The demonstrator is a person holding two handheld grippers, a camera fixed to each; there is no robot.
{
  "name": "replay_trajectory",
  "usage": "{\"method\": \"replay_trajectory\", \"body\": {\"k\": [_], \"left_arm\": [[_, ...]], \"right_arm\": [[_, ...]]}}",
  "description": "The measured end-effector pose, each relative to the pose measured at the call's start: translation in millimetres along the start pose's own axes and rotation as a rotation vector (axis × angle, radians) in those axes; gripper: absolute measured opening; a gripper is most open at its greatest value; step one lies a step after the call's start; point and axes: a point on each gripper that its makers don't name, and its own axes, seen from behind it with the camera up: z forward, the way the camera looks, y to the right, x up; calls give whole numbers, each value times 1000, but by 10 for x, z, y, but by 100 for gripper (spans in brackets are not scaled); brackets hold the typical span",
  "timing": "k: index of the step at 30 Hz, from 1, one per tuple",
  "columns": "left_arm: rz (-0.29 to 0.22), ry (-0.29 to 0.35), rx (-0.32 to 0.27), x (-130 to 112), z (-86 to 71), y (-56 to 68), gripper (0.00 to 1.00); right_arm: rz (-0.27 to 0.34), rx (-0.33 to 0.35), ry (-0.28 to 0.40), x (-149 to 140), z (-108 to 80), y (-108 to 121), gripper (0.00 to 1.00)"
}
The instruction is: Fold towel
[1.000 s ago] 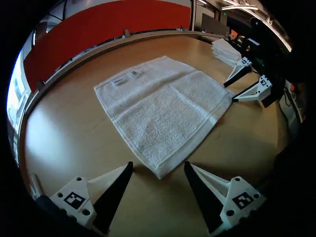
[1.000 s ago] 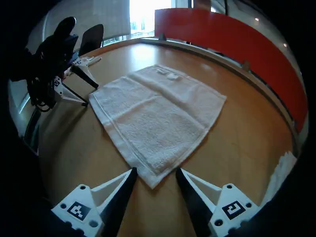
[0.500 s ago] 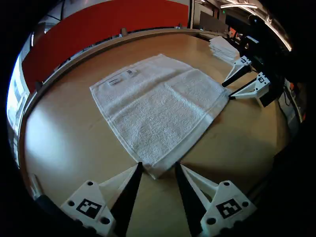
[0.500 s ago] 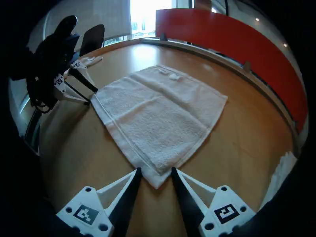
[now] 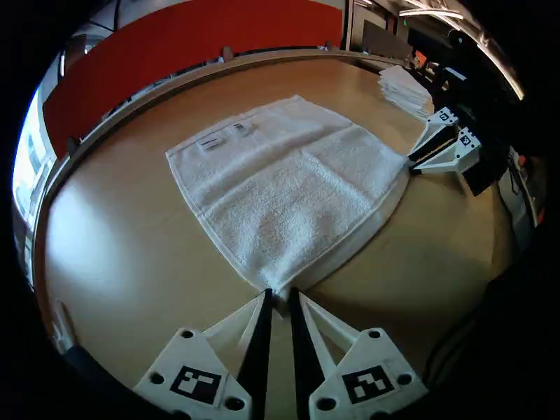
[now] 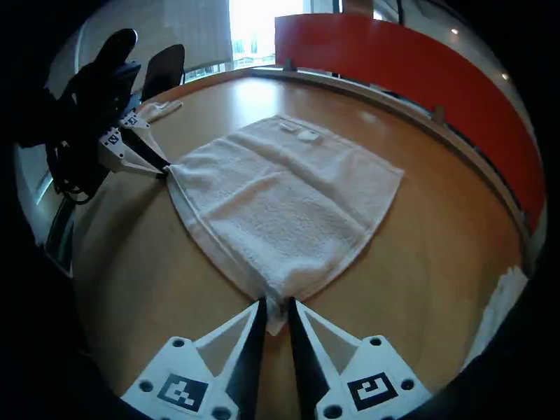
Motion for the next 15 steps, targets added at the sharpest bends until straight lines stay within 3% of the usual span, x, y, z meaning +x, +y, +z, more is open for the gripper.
{"method": "replay_trajectory", "body": {"k": [6,15], "left_arm": [[-22,6,-7,50,-32,13,15],[-36,27,-13,182,-234,18,15]], "right_arm": [[4,-1,11,46,-20,-3,13],[1,-17,44,226,-168,47,13]]}}
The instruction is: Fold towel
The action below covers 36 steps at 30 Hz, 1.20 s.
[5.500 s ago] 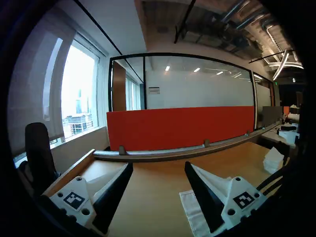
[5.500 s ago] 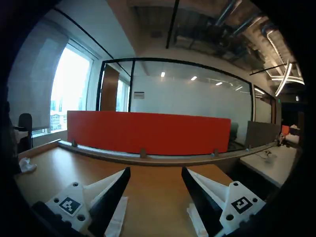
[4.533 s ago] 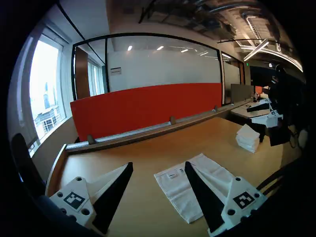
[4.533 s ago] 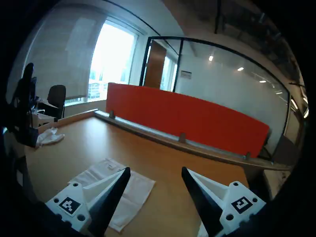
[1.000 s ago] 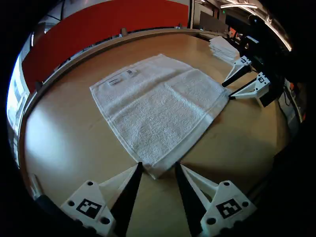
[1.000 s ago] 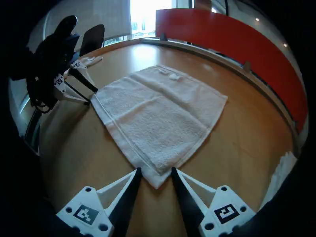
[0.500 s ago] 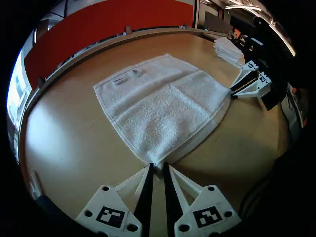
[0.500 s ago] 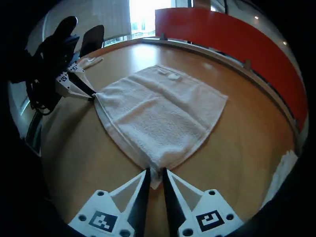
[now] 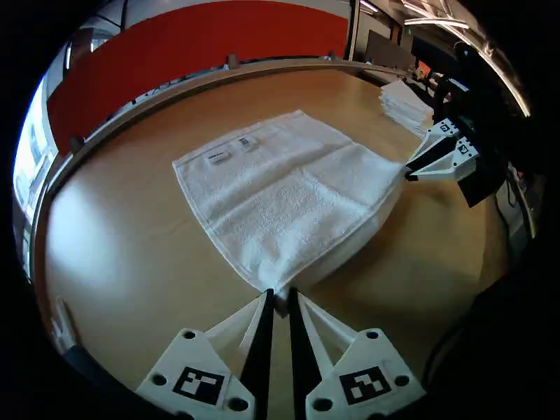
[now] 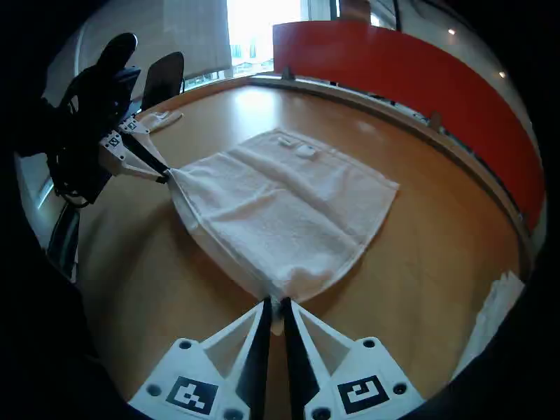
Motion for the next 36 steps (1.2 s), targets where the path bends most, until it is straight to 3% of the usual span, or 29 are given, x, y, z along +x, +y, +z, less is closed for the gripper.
{"method": "replay_trajectory", "body": {"k": [8,18,36], "left_arm": [[12,12,9,121,-242,45,15],[-9,26,-7,246,-535,114,15],[-26,29,-22,388,-909,235,15]], "right_arm": [[-31,-11,32,226,-257,-34,13],[-23,-6,55,403,-578,-144,12],[-24,-10,77,609,-939,-273,12]]}}
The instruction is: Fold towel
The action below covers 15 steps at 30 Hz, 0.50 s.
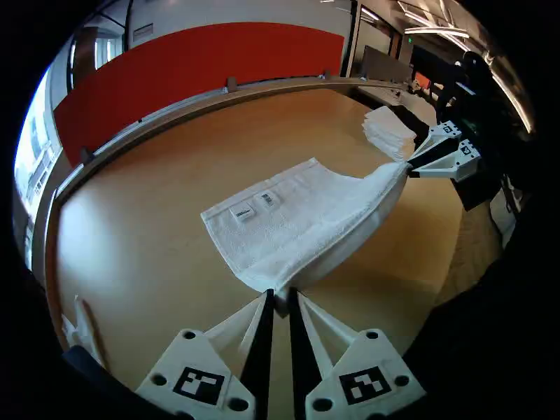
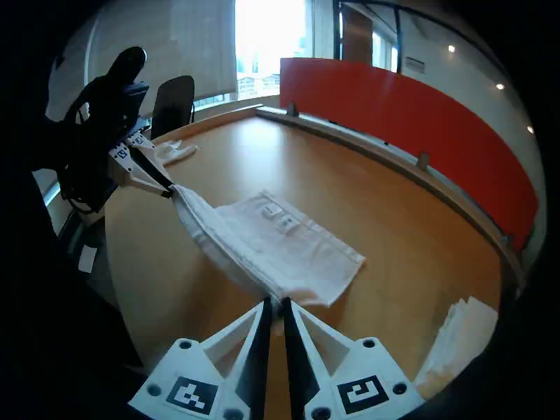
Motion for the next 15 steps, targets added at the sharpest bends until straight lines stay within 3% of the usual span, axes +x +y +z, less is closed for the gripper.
{"method": "replay_trajectory", "body": {"k": [15], "left_arm": [[1,-9,-25,7,-190,152,15]], "right_arm": [[-5,8,-5,46,-206,-82,12]]}}
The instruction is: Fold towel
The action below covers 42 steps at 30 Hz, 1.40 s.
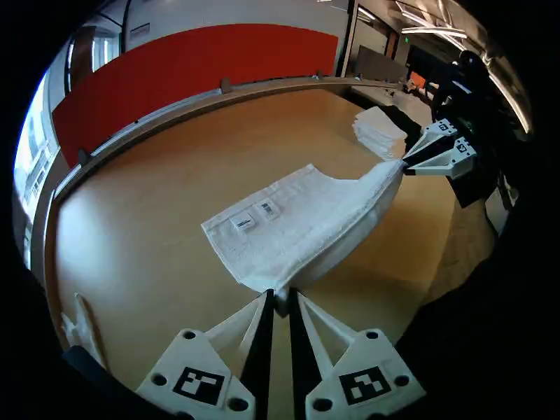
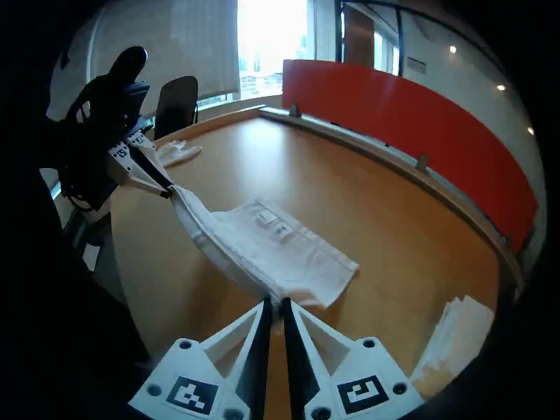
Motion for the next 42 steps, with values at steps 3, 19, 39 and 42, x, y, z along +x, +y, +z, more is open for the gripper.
{"method": "replay_trajectory", "body": {"k": [3,19,39,42], "left_arm": [[2,2,1,13,-23,2,15],[-2,8,24,86,46,-97,14],[-45,-12,97,236,666,-535,15],[-47,-18,94,230,725,-553,14]], "right_arm": [[-5,0,1,14,-28,-10,12],[-25,-5,-11,54,64,108,12],[-14,-22,-83,18,671,625,12],[-15,-23,-94,-2,710,669,12]]}}
